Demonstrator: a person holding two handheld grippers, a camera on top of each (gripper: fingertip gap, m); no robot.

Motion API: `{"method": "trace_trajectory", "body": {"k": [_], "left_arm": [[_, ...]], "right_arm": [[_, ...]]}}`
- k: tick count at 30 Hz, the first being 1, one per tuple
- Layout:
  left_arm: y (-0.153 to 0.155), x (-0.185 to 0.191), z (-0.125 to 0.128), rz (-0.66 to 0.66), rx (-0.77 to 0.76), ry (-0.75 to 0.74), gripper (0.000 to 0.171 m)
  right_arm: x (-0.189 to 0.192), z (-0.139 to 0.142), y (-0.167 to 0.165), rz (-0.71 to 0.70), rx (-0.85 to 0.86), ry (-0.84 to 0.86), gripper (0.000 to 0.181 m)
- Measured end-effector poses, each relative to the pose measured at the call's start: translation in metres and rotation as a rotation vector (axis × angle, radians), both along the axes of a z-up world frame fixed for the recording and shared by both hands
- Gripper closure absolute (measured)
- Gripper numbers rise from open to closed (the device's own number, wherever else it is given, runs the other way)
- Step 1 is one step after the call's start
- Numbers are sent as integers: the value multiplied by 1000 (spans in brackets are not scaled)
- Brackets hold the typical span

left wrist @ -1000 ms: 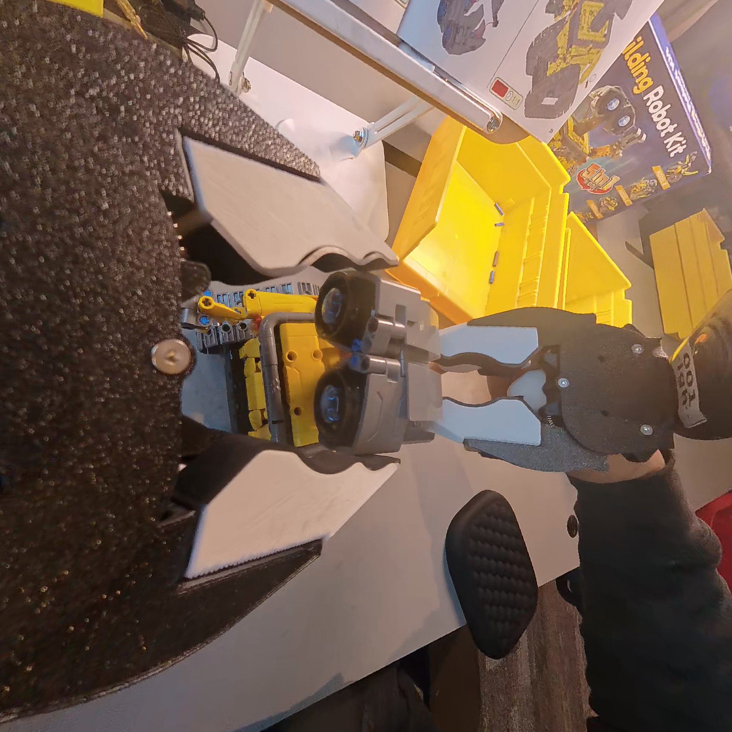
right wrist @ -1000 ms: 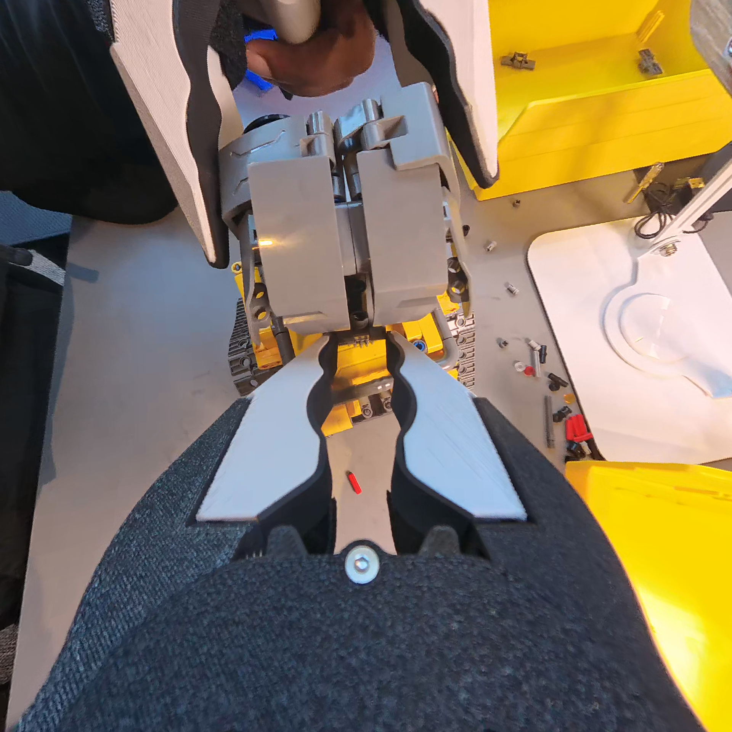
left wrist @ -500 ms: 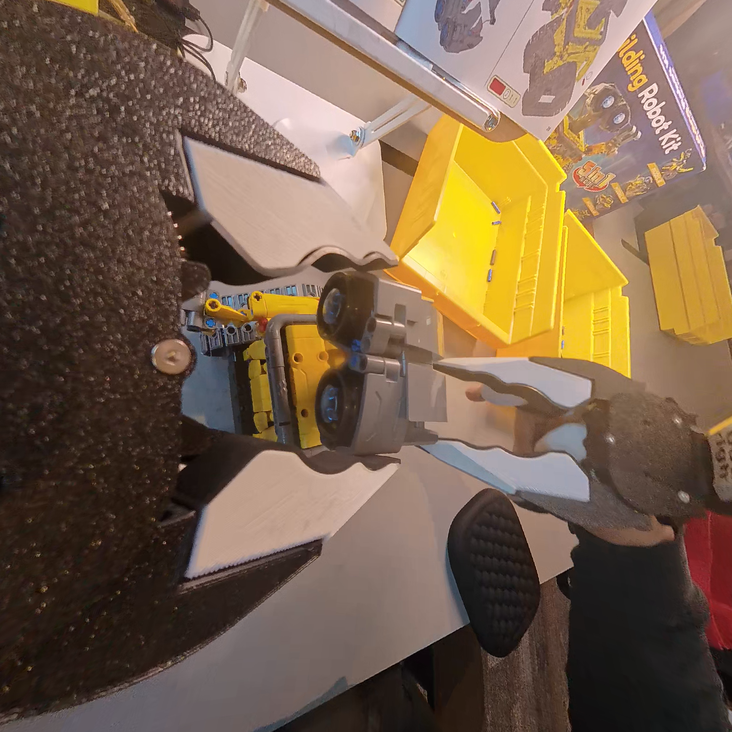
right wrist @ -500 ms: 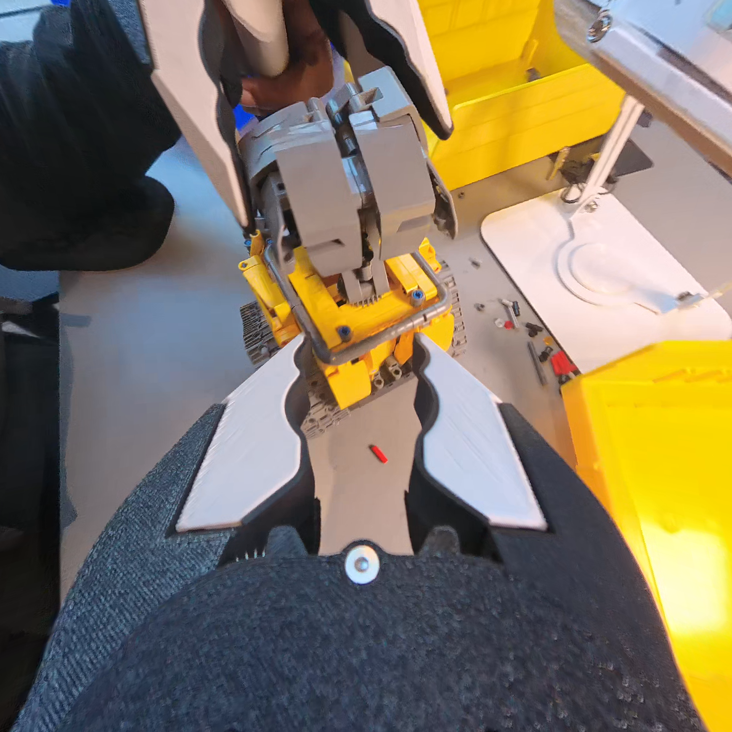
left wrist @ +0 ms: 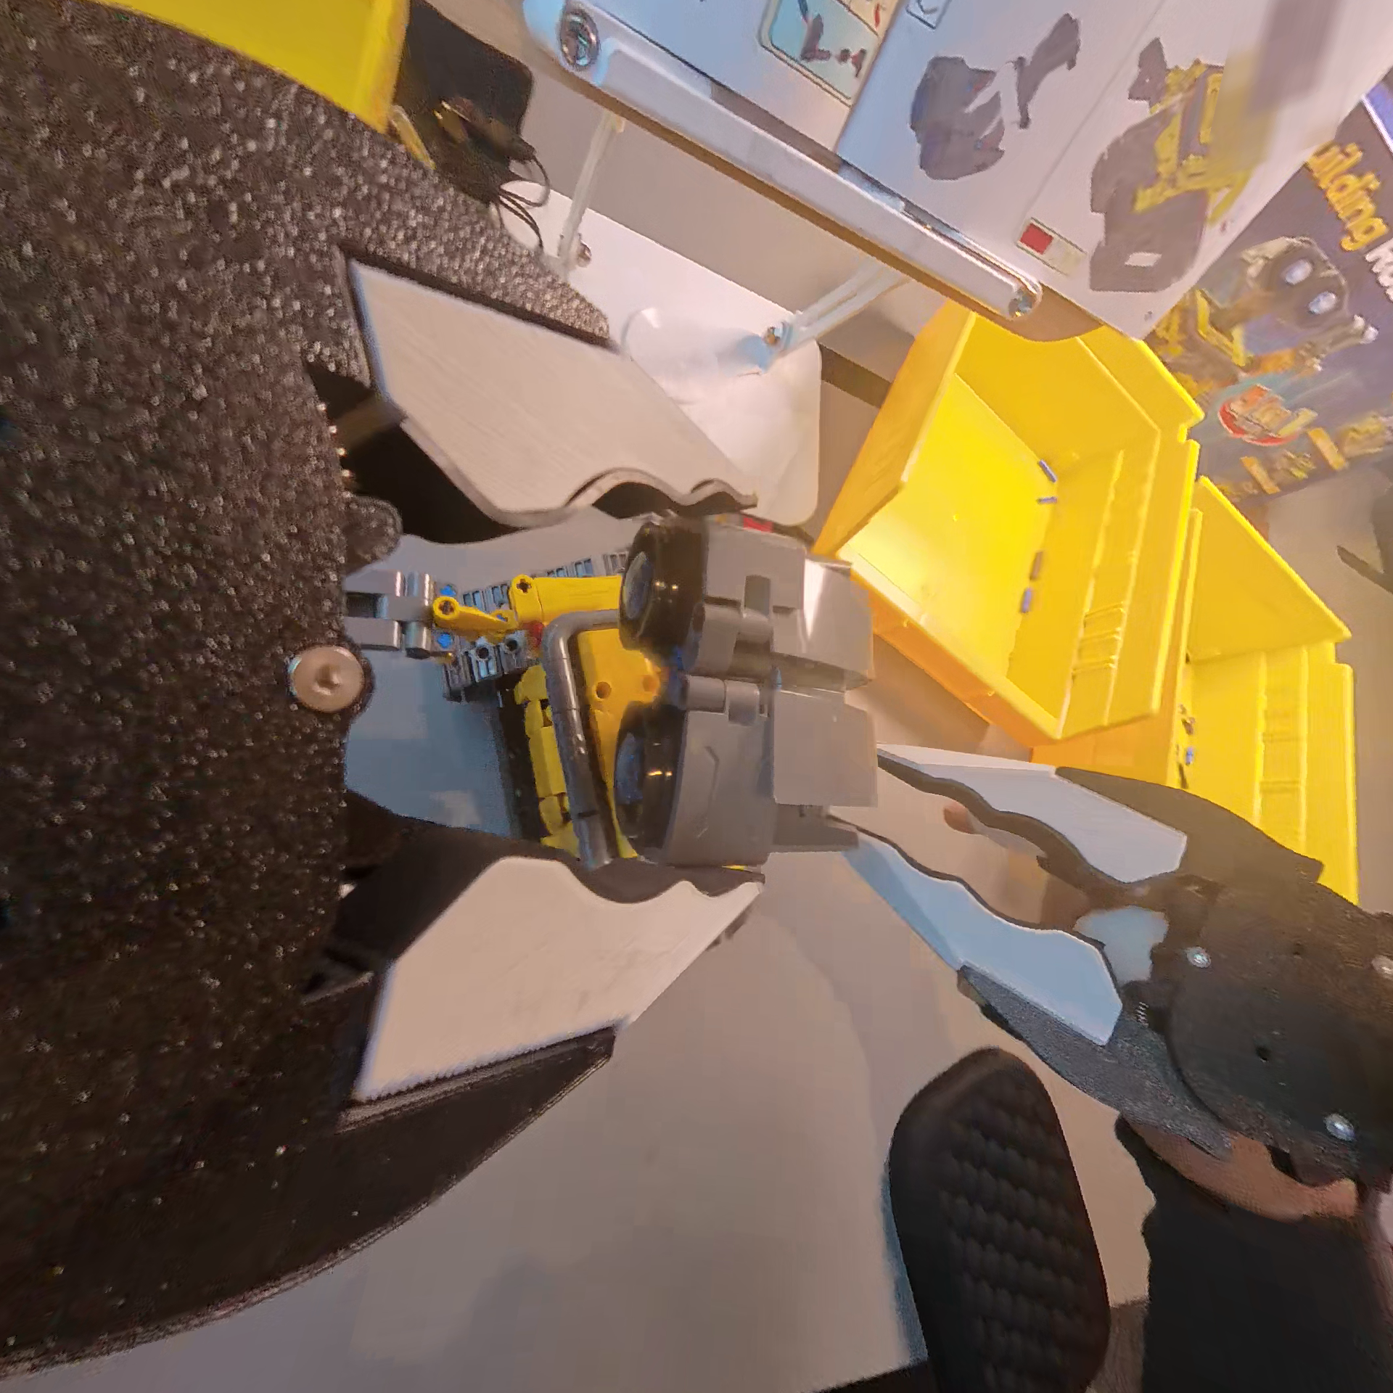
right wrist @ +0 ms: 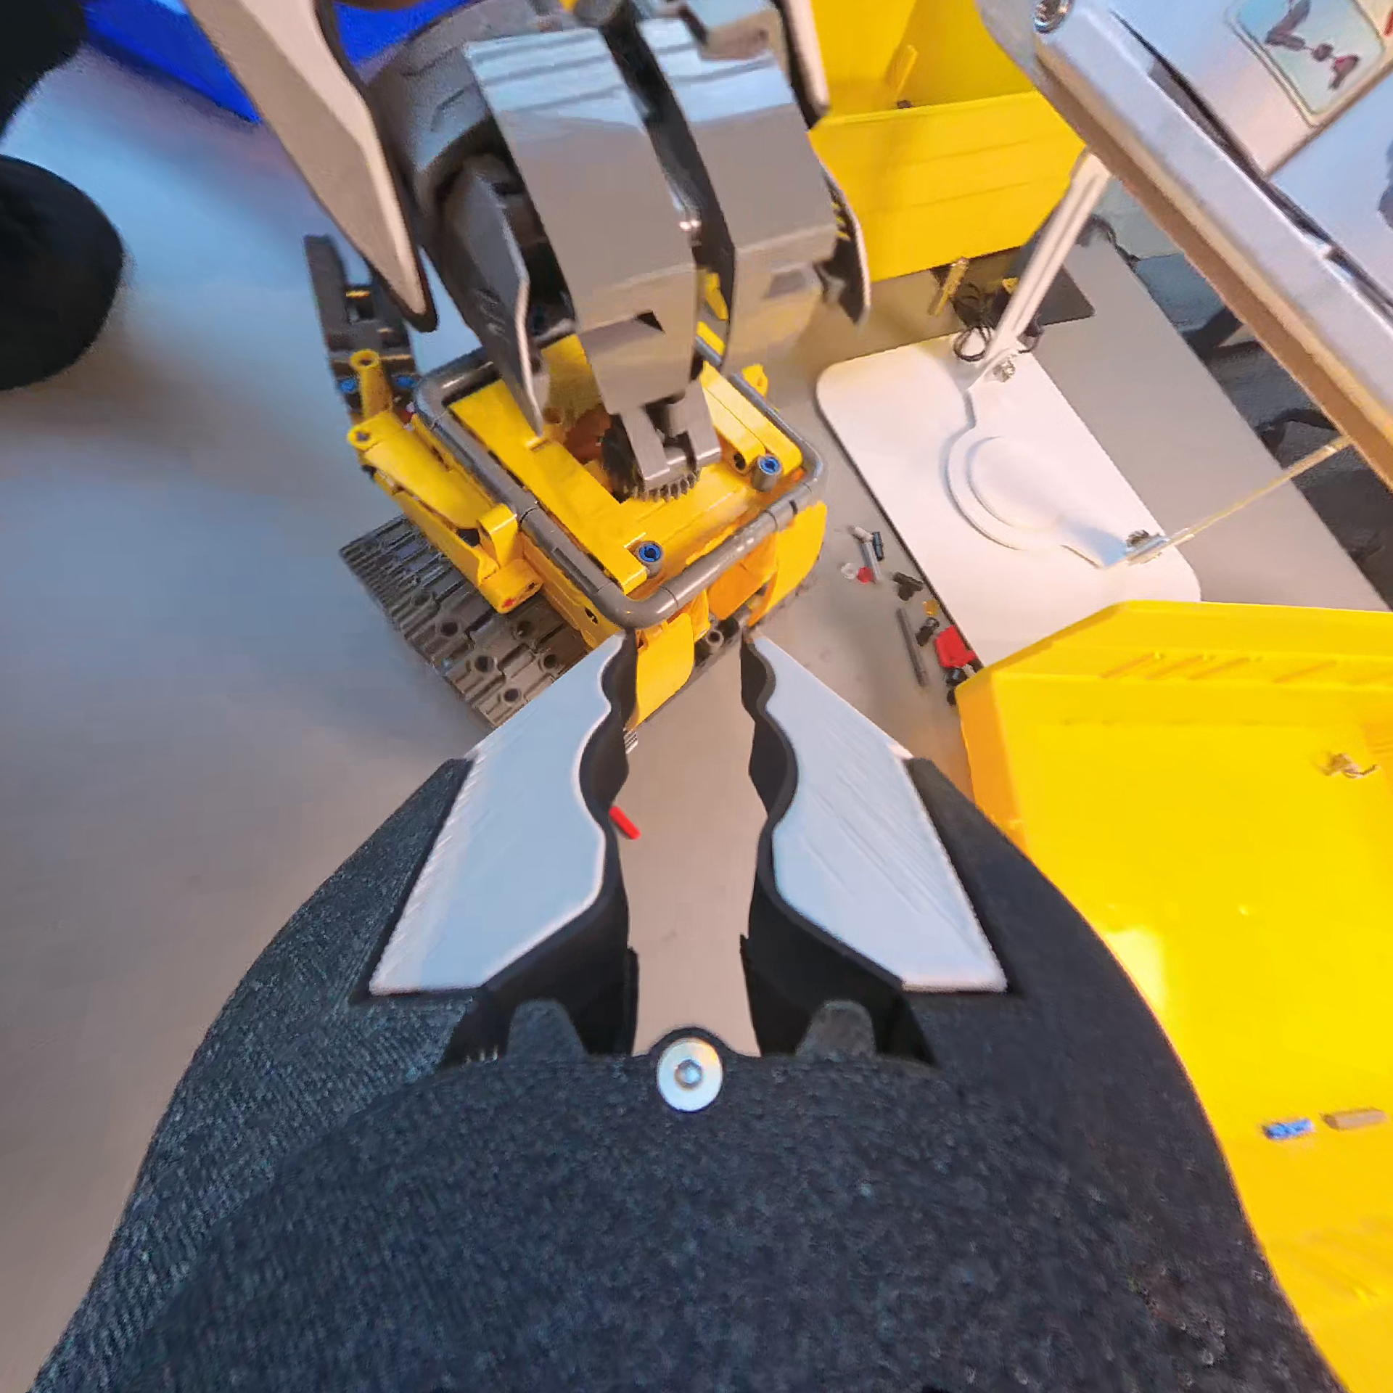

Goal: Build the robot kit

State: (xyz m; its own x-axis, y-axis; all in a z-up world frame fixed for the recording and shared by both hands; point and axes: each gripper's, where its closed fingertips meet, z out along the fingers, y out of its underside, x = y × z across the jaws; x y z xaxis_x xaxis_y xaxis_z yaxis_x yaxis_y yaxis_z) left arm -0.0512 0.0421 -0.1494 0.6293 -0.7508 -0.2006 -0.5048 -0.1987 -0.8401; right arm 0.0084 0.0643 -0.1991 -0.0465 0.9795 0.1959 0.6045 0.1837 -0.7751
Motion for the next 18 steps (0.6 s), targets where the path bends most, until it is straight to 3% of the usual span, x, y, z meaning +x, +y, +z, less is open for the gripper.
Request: {"method": "trace_trajectory", "body": {"k": [3, 5, 12, 15, 18], "left_arm": [[8, -6, -2, 91, -12, 14, 80], [10, -5, -1, 129, -28, -3, 80], [16, 2, 3, 259, -43, 0, 80], [18, 3, 4, 298, -46, 0, 80], [19, 4, 5, 324, -52, -18, 79]], "right_arm": [[-4, -1, 17, -27, -15, 22, 164], [-4, 1, 22, -50, -27, 36, 158], [-16, 30, -2, -64, 16, 197, 150], [-36, 28, -1, -58, 93, 181, 150], [-53, 19, 2, -25, 18, 169, 154]]}}
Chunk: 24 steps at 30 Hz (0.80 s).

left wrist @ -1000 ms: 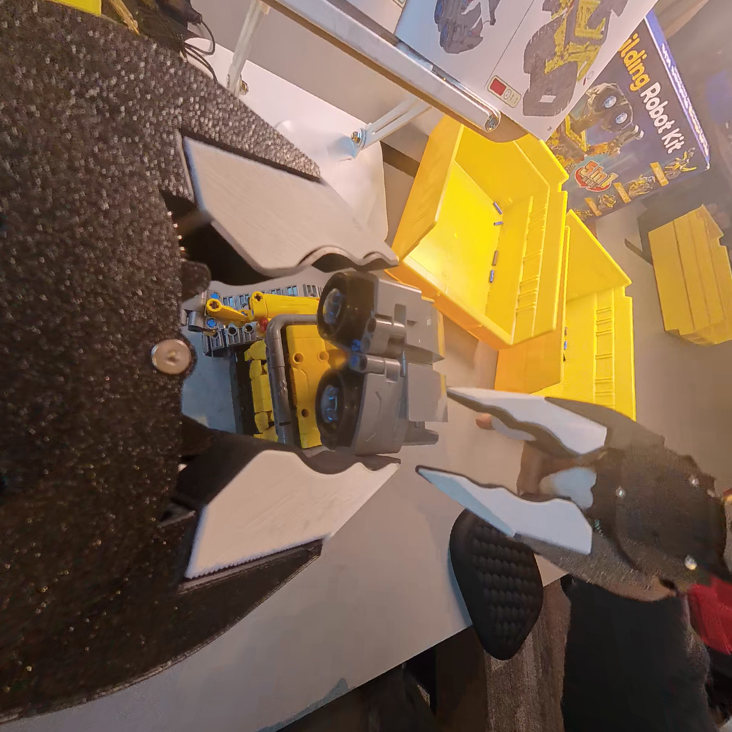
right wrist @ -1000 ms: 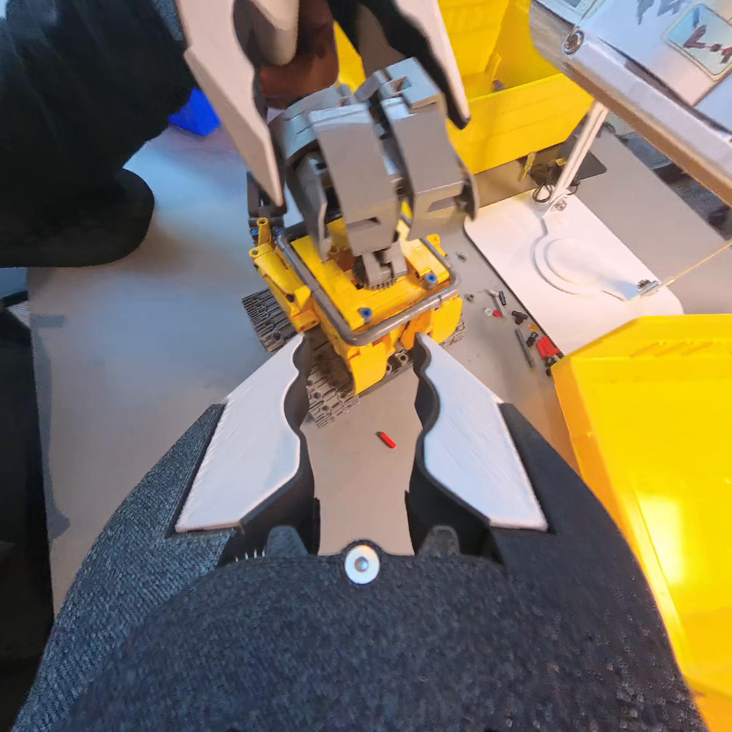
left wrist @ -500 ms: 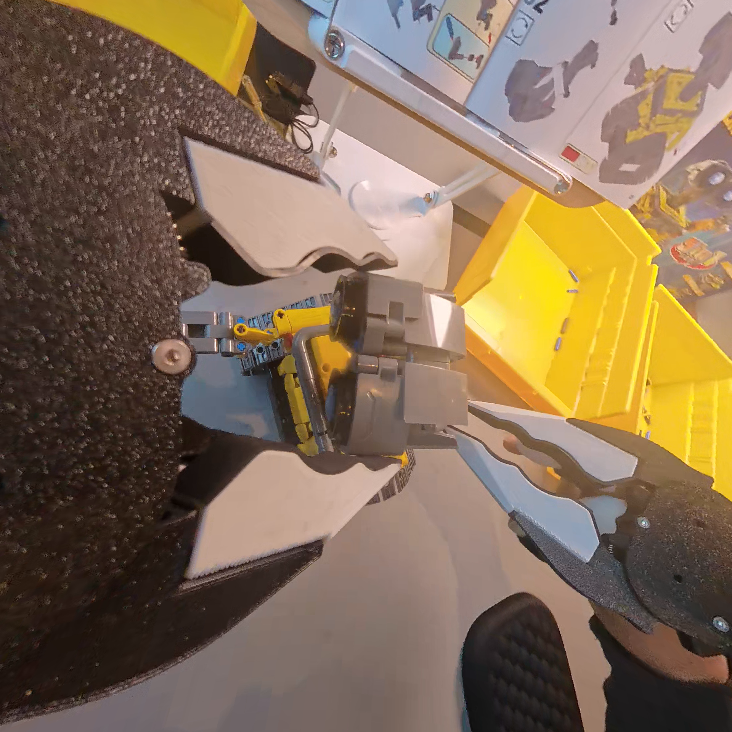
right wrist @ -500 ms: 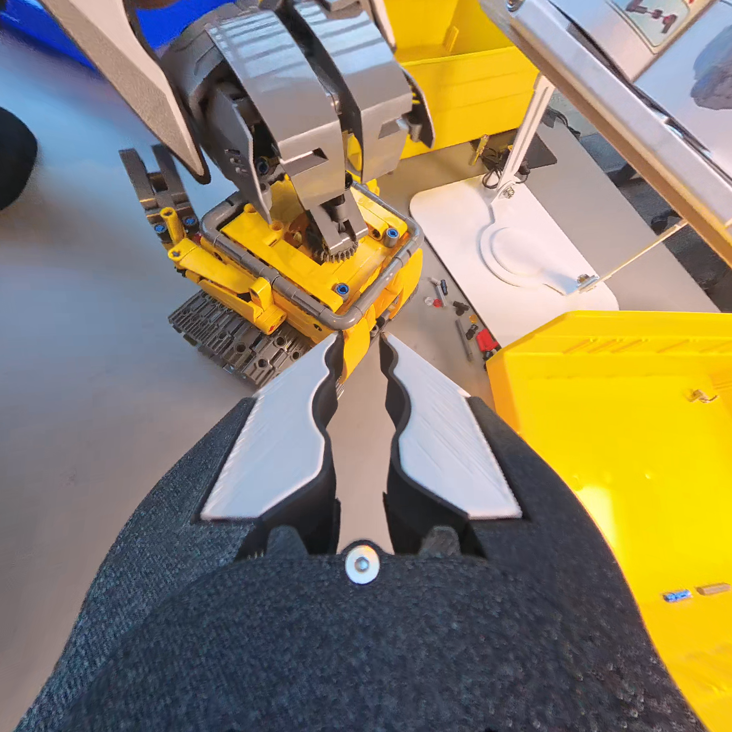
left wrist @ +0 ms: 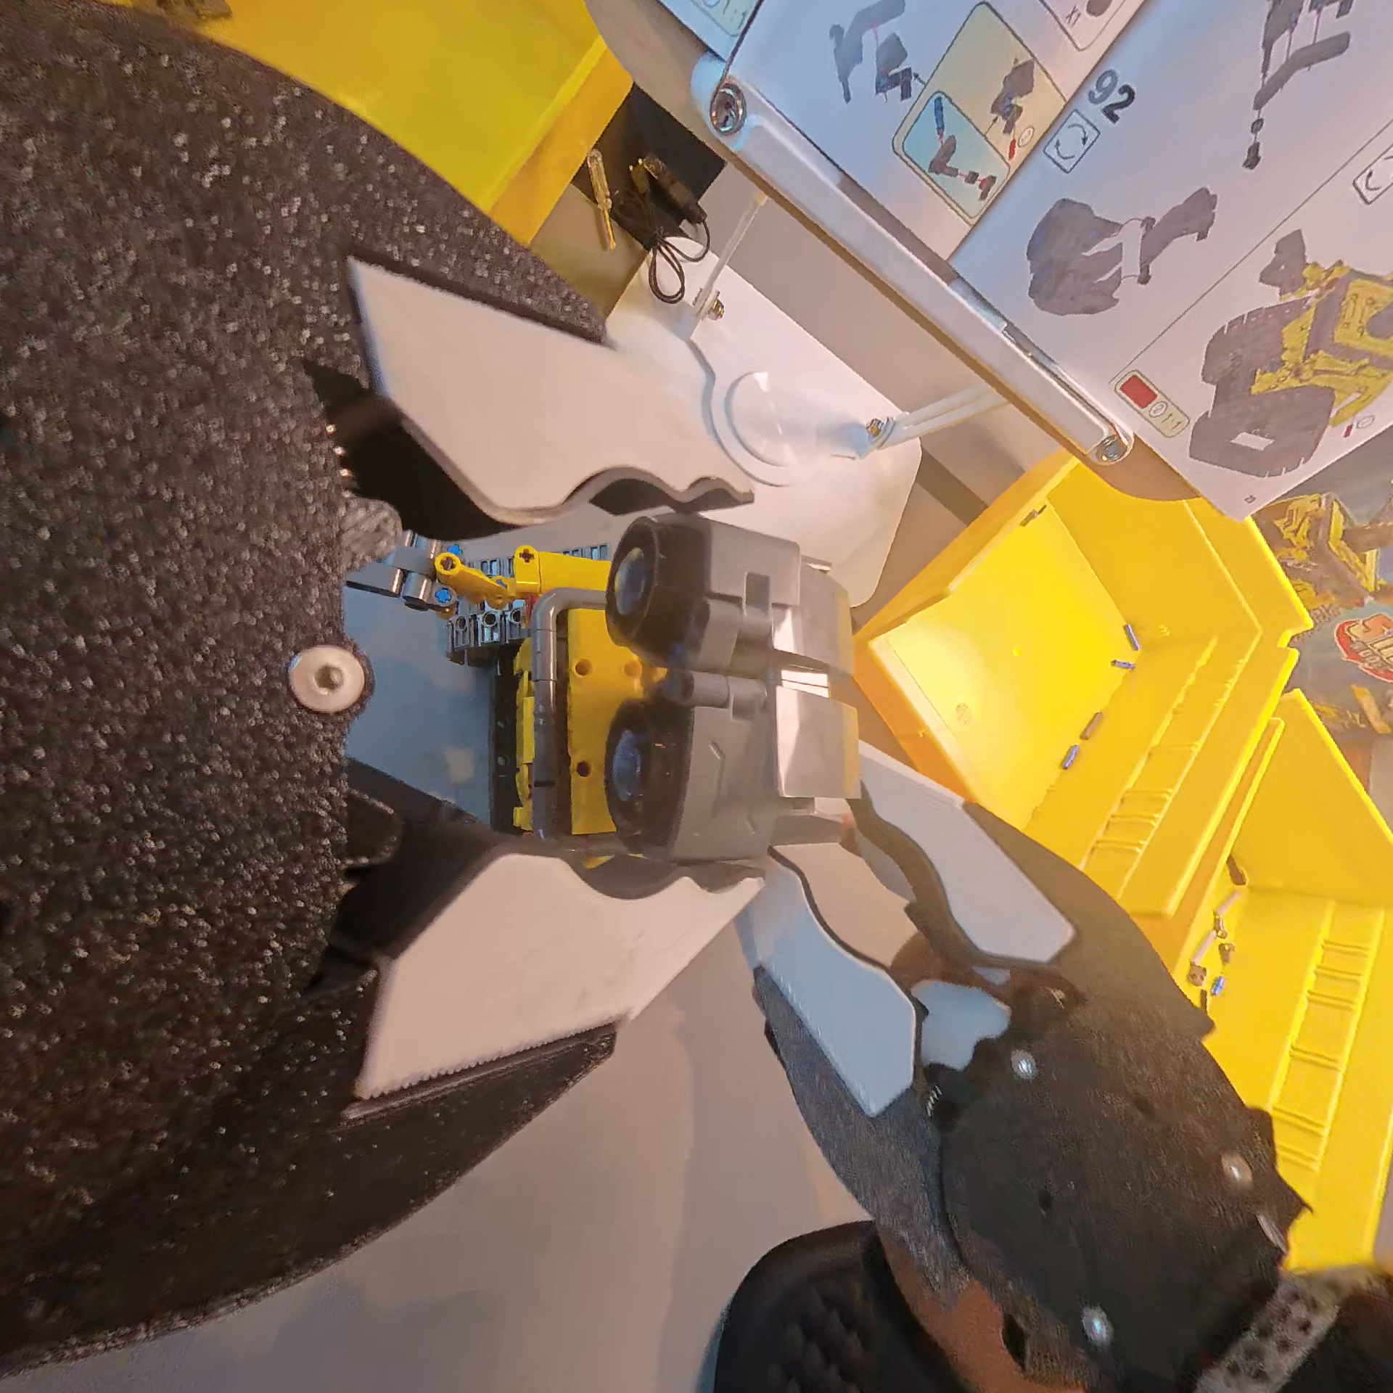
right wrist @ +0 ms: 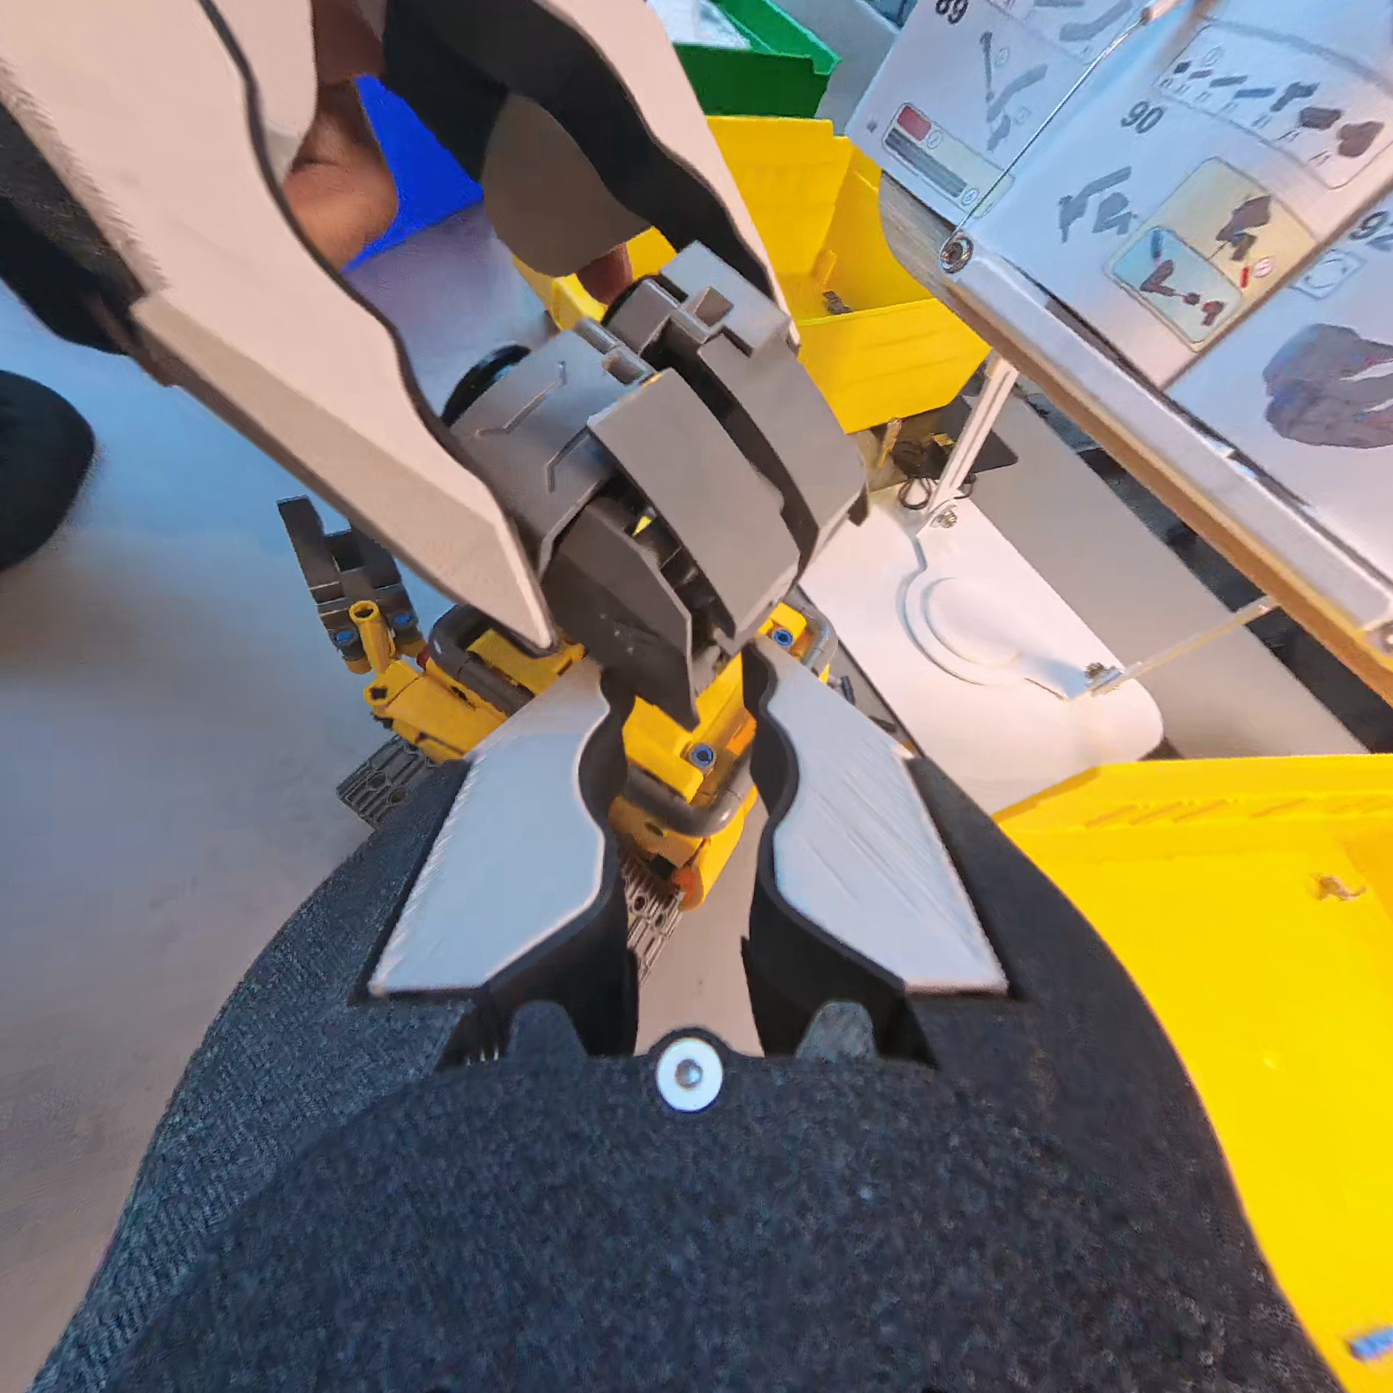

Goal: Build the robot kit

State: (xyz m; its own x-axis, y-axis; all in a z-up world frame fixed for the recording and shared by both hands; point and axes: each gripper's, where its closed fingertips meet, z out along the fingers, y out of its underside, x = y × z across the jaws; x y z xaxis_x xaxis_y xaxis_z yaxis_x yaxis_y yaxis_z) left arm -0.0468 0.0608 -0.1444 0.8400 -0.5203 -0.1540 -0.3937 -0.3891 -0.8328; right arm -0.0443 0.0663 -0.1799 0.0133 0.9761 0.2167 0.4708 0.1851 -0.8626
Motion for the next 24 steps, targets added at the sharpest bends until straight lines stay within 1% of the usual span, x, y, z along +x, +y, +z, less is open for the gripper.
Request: {"method": "trace_trajectory", "body": {"k": [1, 3, 5, 7, 11, 13, 14, 15, 16, 18, 20, 21, 22, 24], "left_arm": [[0, 0, 0, 2, 2, -1, 79], [0, 2, 2, -11, 7, -6, 79], [-5, 8, 5, -80, -3, -44, 76], [-15, 12, 10, -187, -17, -92, 67], [-24, -8, 28, -331, 41, -197, 76], [-28, -21, 33, -406, 92, -236, 88], [-32, -26, 28, -466, 109, -238, 96], [-34, -30, 21, -507, 118, -239, 97], [-30, -36, 12, -508, 112, -242, 98], [-16, -45, -12, -455, 47, -239, 105], [-5, -46, -37, -410, -26, -190, 107], [-6, -42, -47, -419, -63, -167, 107], [-8, -36, -52, -437, -88, -165, 108], [-14, -29, -53, -462, -127, -194, 127]], "right_arm": [[-2, -5, 2, 22, -12, -21, 160], [-3, -8, 1, 84, -43, -16, 163], [-1, -9, 2, 121, -92, -23, 167], [0, -10, 2, 151, -85, -21, 167], [-1, -10, 1, 169, -54, -43, 167], [-1, -10, 2, 165, -46, -52, 167], [-1, -10, 2, 159, -37, -55, 167], [-1, -10, 1, 151, -30, -58, 168], [-1, -10, 1, 144, -28, -59, 167], [-1, -10, 1, 137, -29, -55, 168], [0, -10, 1, 145, -22, -54, 168], [0, -10, 2, 153, -19, -56, 168], [0, -10, 1, 163, -19, -58, 168], [1, -10, 3, 188, -6, -70, 168]]}}
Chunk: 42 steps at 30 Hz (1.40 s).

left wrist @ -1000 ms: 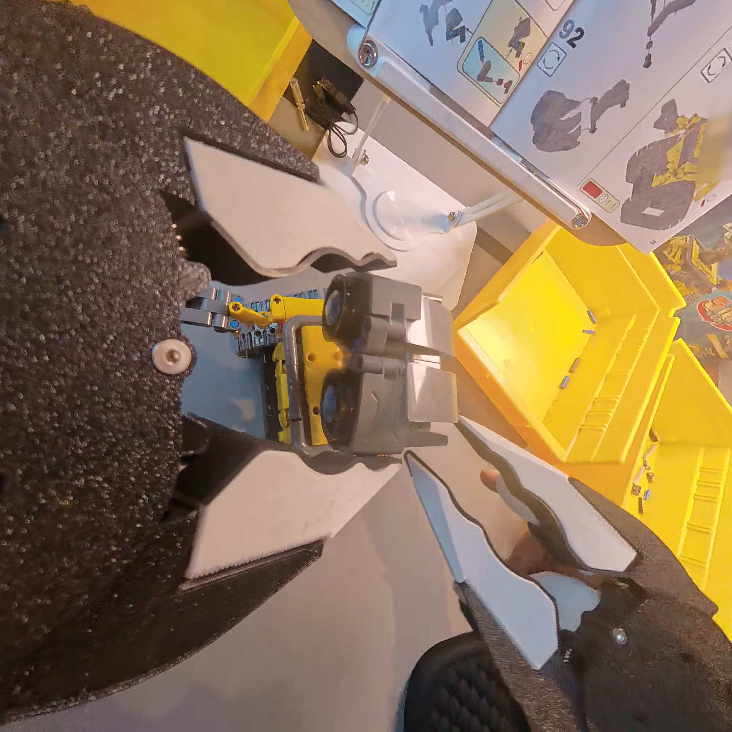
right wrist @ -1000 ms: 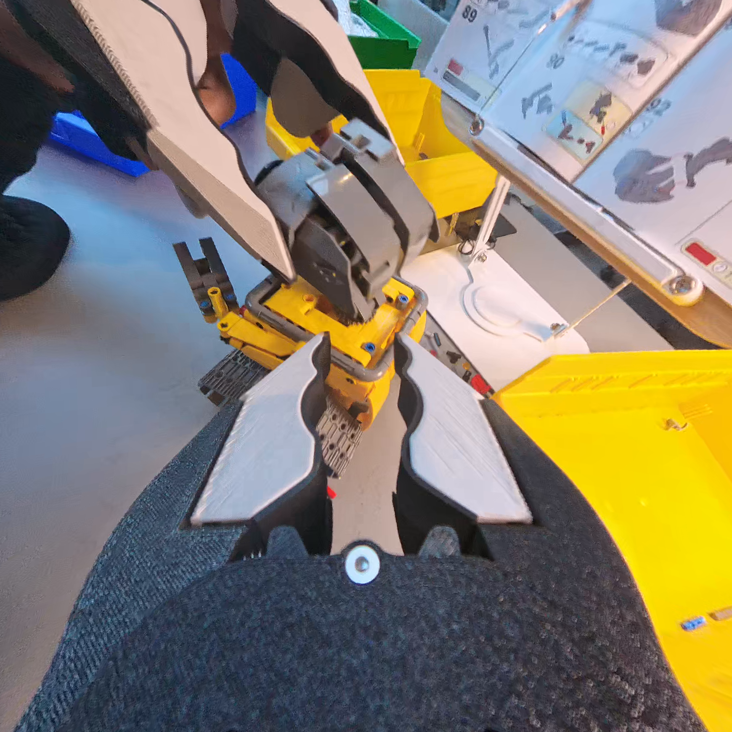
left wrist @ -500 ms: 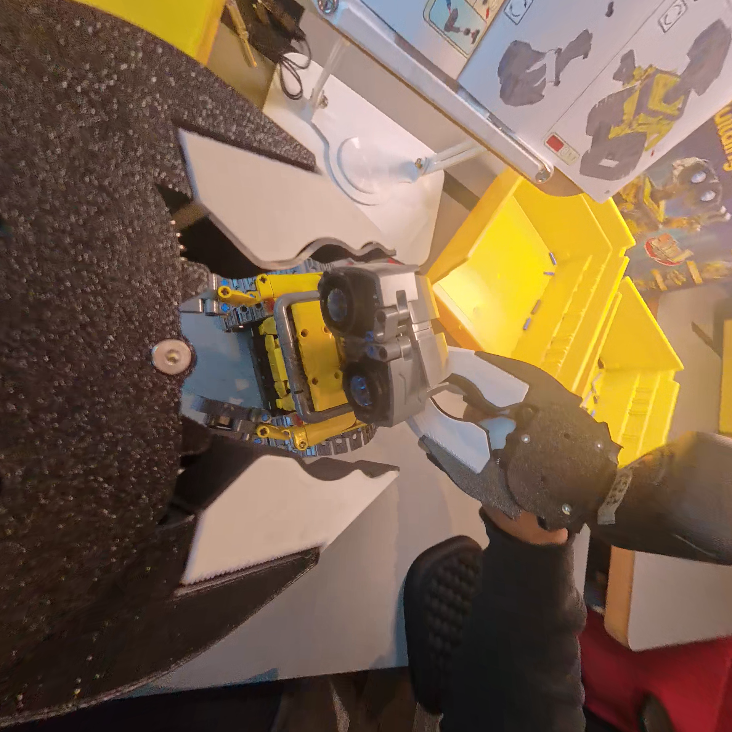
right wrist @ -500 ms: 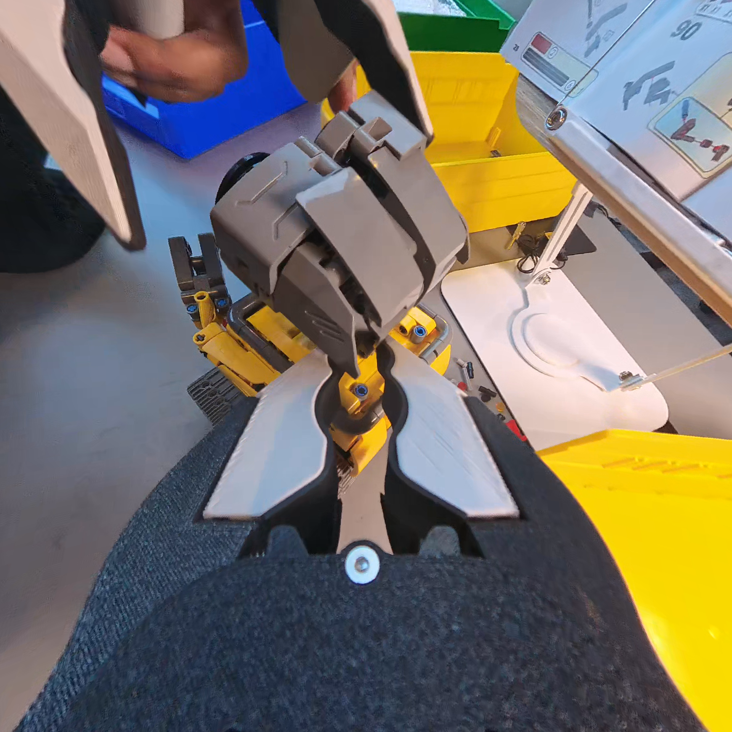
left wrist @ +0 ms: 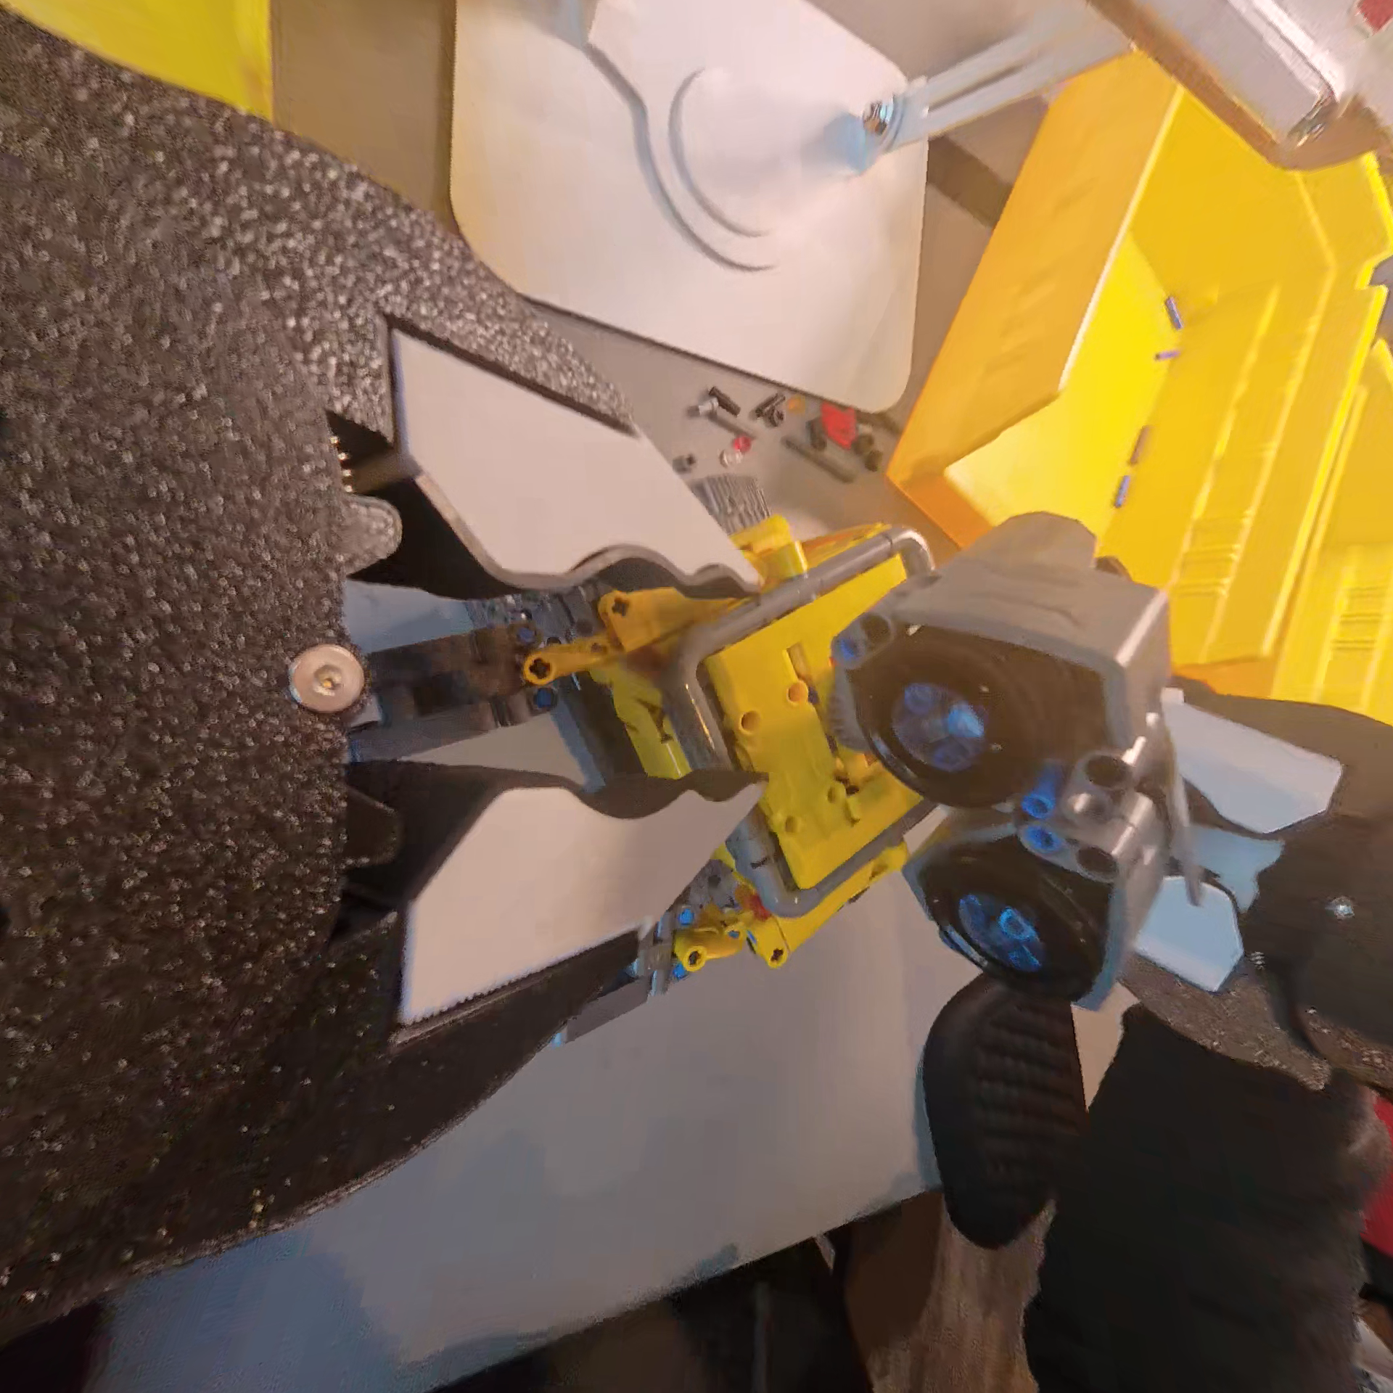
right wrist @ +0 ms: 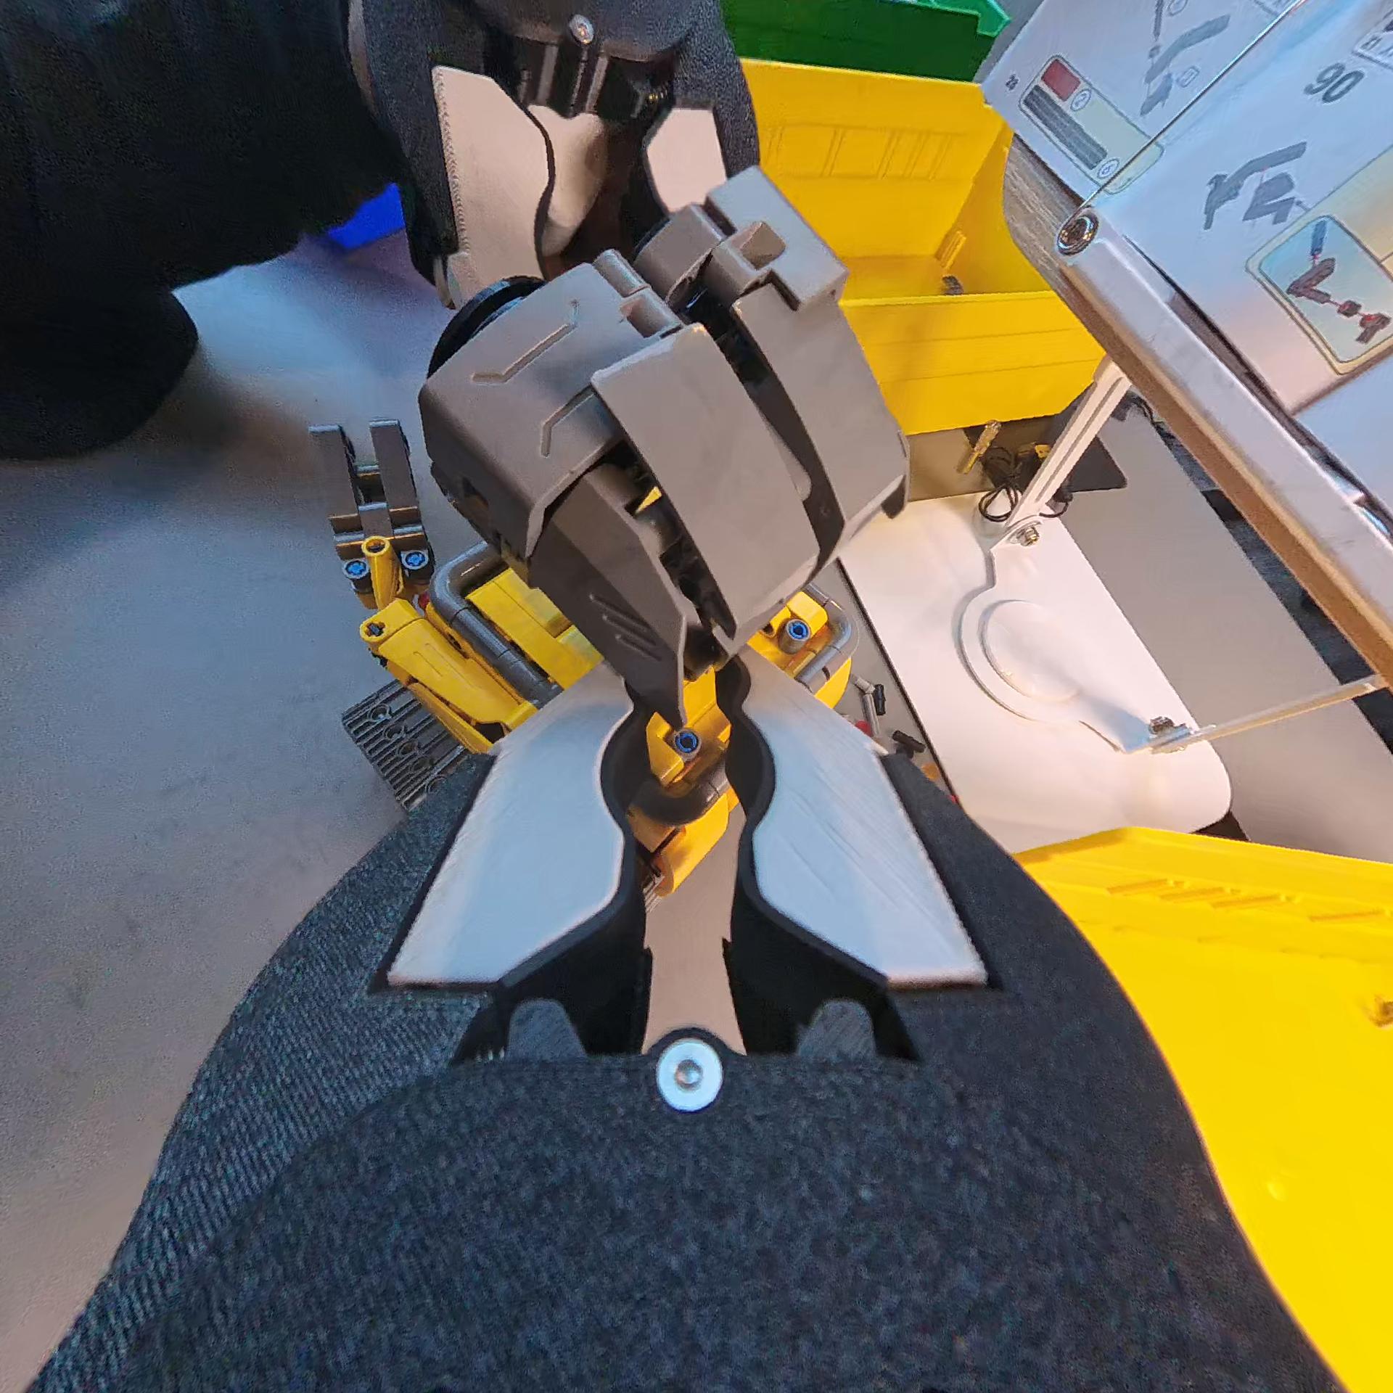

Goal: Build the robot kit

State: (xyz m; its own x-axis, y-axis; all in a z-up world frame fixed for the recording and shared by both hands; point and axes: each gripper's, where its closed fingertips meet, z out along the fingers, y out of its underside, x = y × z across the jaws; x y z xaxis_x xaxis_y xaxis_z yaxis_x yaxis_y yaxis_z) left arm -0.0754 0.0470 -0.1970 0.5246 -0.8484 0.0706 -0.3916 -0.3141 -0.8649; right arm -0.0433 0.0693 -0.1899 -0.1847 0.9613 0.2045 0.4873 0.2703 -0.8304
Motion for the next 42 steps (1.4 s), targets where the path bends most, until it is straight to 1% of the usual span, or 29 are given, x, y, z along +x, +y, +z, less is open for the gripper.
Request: {"method": "trace_trajectory", "body": {"k": [6, 8, 9, 11, 13, 14, 15, 17, 20, 23, 25, 30, 33, 37, 38, 39, 40, 42], "left_arm": [[-7, 2, -1, 54, -61, 63, 127], [-14, 3, -1, 54, -101, 75, 125], [-20, 5, 0, 36, -125, 76, 123], [-37, 7, 0, -29, -163, 81, 114], [-45, 5, -1, -65, -161, 111, 123], [-44, 3, 0, -66, -135, 121, 126], [-40, 2, 2, -59, -96, 127, 125], [-33, 4, 9, -65, 6, 120, 116], [-21, 12, 18, -62, 171, 120, 112], [-13, 20, 13, -61, 257, 156, 114], [-8, 24, 14, -48, 308, 147, 119], [-3, 25, 16, -32, 436, 219, 113], [0, 24, 17, -19, 479, 249, 112], [0, 22, 17, -16, 480, 247, 113], [1, 20, 19, -5, 491, 248, 111], [4, 17, 21, 16, 511, 260, 104], [5, 12, 22, 28, 522, 281, 104], [4, 10, 26, 33, 543, 297, 99]], "right_arm": [[0, 0, -4, 114, 18, -7, 168], [1, 0, -7, 164, 29, -9, 169], [2, 0, -10, 189, 31, -11, 169], [4, 0, -16, 240, 40, -18, 169], [4, 0, -23, 272, 61, -27, 169], [4, 0, -25, 283, 83, -29, 169], [4, 1, -27, 292, 108, -34, 169], [5, 1, -27, 301, 157, -41, 169], [5, 1, -27, 315, 197, -40, 169], [5, 1, -27, 331, 202, -46, 169], [4, 1, -27, 340, 200, -45, 169], [5, 1, -26, 349, 221, -48, 169], [5, 1, -25, 353, 242, -55, 169], [5, 1, -26, 356, 242, -66, 169], [5, 1, -26, 357, 238, -69, 170], [5, 1, -26, 356, 228, -72, 169], [5, 1, -26, 356, 219, -71, 170], [5, 1, -26, 356, 213, -70, 170]]}}
